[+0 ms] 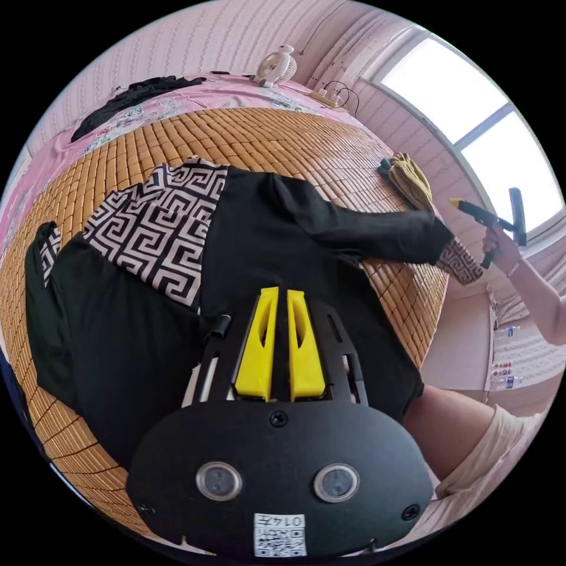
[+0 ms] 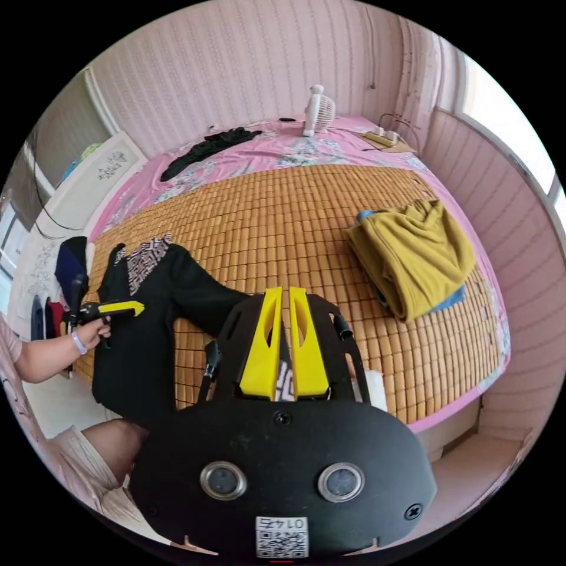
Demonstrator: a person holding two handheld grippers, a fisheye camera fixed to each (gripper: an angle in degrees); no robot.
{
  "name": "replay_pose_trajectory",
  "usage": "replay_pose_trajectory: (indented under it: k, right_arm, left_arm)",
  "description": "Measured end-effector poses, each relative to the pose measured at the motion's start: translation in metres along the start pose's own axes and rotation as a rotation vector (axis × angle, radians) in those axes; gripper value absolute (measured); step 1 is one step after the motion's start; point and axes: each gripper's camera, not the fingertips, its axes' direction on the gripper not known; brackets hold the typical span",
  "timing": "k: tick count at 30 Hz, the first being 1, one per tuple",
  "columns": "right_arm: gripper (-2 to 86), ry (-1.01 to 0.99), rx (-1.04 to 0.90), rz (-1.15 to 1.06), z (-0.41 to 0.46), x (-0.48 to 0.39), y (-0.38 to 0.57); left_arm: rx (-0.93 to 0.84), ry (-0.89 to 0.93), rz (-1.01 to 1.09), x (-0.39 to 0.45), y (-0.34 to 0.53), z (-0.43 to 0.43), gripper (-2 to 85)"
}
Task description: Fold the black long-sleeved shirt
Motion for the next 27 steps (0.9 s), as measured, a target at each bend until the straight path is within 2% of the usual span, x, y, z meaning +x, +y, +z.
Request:
replay_pose_trajectory:
  k: [4, 6, 9, 12, 14, 16, 20, 22, 27]
  right_arm:
    - [5.5, -0.083, -0.086, 0.234, 0.019, 0.031, 0.059]
    - [6.8, -0.101, -0.123, 0.238, 0.028, 0.020, 0.089]
    - [9.6, -0.046, -0.210, 0.176, 0.045, -0.011, 0.127]
    - [11.2, 0.096, -0.196, 0.212, 0.060, -0.013, 0.142]
    - [11.0, 0.180, -0.201, 0.292, 0.071, 0.005, 0.143]
    - [8.3, 0.142, -0.250, 0.351, 0.089, 0.024, 0.145]
    - [1.2, 0.086, -0.347, 0.248, 0.095, 0.041, 0.132]
    - [0.5, -0.004, -0.313, 0.217, 0.087, 0.060, 0.120]
    - [2.7, -0.008, -0.229, 0.255, 0.072, 0.087, 0.118]
  left_arm:
    - [0.045, 0.008, 0.085, 0.015, -0.058, 0.003, 3.7]
    - [0.043, 0.002, 0.122, 0.021, -0.083, 0.010, 3.8]
    - [0.027, 0.008, 0.159, 0.032, -0.117, 0.031, 3.9]
    - [-0.012, -0.001, 0.171, 0.040, -0.145, 0.057, 4.7]
    - [-0.038, -0.029, 0.174, 0.042, -0.164, 0.074, 4.9]
    - [-0.049, -0.040, 0.168, 0.042, -0.176, 0.085, 5.0]
    - [-0.120, -0.059, 0.142, 0.042, -0.193, 0.112, 5.0]
    - [-0.069, -0.051, 0.144, 0.042, -0.192, 0.114, 4.9]
    - [-0.015, -0.070, 0.167, 0.043, -0.193, 0.119, 4.2]
